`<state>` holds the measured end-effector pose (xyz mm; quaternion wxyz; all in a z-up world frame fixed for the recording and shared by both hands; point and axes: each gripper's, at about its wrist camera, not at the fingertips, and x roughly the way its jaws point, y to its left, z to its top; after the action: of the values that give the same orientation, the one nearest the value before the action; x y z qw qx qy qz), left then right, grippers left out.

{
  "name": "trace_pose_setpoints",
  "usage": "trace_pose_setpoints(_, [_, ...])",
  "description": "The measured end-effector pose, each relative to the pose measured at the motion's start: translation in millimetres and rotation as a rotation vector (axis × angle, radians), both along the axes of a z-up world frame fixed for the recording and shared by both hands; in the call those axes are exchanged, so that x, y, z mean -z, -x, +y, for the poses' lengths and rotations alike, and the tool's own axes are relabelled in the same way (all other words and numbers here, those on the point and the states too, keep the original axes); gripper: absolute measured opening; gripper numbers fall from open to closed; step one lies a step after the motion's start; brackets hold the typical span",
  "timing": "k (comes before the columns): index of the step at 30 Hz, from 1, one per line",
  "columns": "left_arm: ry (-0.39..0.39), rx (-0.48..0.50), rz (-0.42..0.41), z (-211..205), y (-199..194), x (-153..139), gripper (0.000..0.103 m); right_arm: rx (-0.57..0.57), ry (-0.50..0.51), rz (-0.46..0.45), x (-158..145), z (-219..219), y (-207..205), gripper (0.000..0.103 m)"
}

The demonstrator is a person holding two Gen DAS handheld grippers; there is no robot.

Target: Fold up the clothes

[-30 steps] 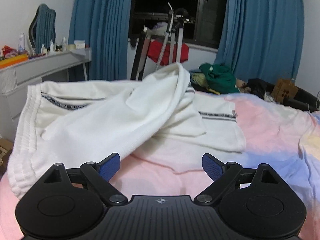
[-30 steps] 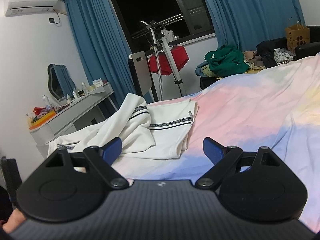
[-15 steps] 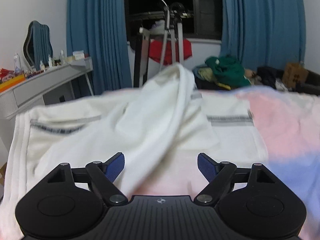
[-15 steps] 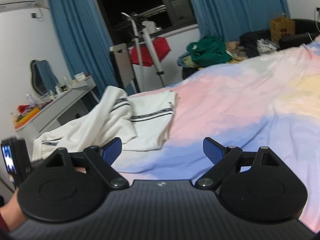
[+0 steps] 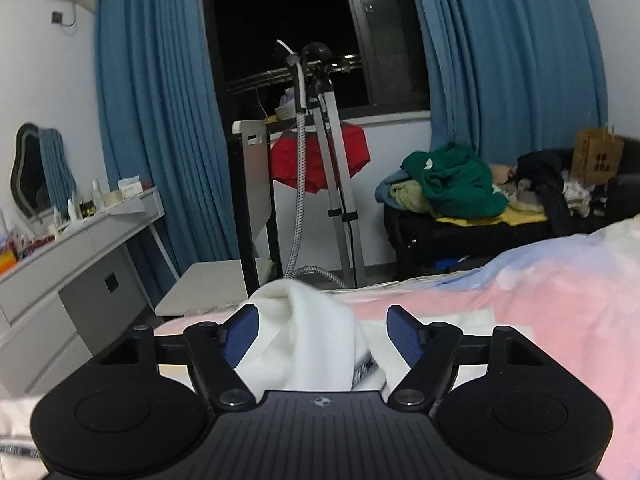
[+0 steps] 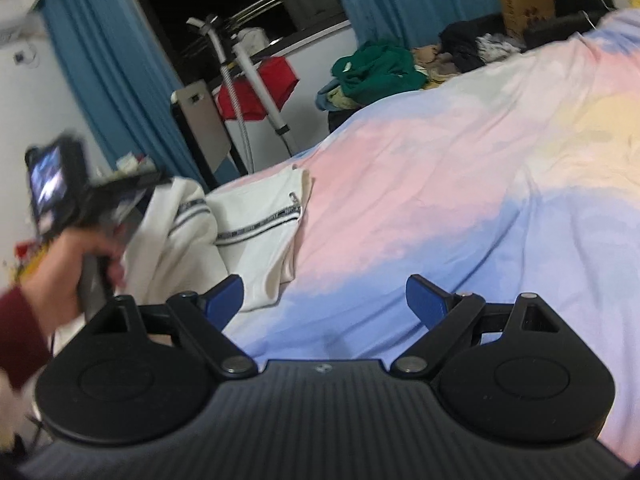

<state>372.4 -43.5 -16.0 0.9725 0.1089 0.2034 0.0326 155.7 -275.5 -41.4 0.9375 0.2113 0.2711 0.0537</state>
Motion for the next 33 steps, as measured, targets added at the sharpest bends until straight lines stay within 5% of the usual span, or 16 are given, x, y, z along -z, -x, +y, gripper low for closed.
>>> trace_pose_setpoints(3, [-0.016, -0.018, 0.028, -7.2, -26.2, 10.4, 0.057, -0.03, 0.02, 0.011, 7.4, 7.9, -9.9, 0.09])
trace_pose_setpoints(8, [-0.015, -0.019, 0.04, -4.5, -31.7, 11.5, 0.009, -0.047, 0.02, 0.033, 19.3, 14.3, -26.2, 0.09])
trace_pose_setpoints(10, [-0.009, 0.013, 0.042, -3.2, -18.3, 5.3, 0.004, -0.046, 0.011, 0.044, 21.9, 13.9, -29.7, 0.09])
trace_pose_setpoints(19, [0.032, 0.263, -0.037, 14.8, 151.3, -38.0, 0.003, -0.038, 0.035, 0.007, 10.8, 16.7, -13.2, 0.09])
trace_pose_setpoints(25, [0.124, 0.345, 0.026, 30.7, 276.5, -13.8, 0.002, -0.056, -0.019, -0.027, 0.3, 13.8, 4.1, 0.09])
trace_pose_setpoints(29, [0.169, 0.316, 0.073, 40.6, 322.4, 26.7, 0.003, -0.093, -0.166, -0.035, 2.2, 5.2, 12.6, 0.09])
trace_pose_setpoints(31, [0.263, 0.254, 0.087, 52.6, 324.4, 36.2, 0.003, -0.118, -0.265, -0.023, 7.0, 0.5, 15.7, 0.09])
trace_pose_setpoints(33, [0.336, 0.209, 0.078, 62.9, 323.2, 37.2, 0.003, -0.131, -0.331, 0.006, 13.9, -1.0, 18.8, 0.075])
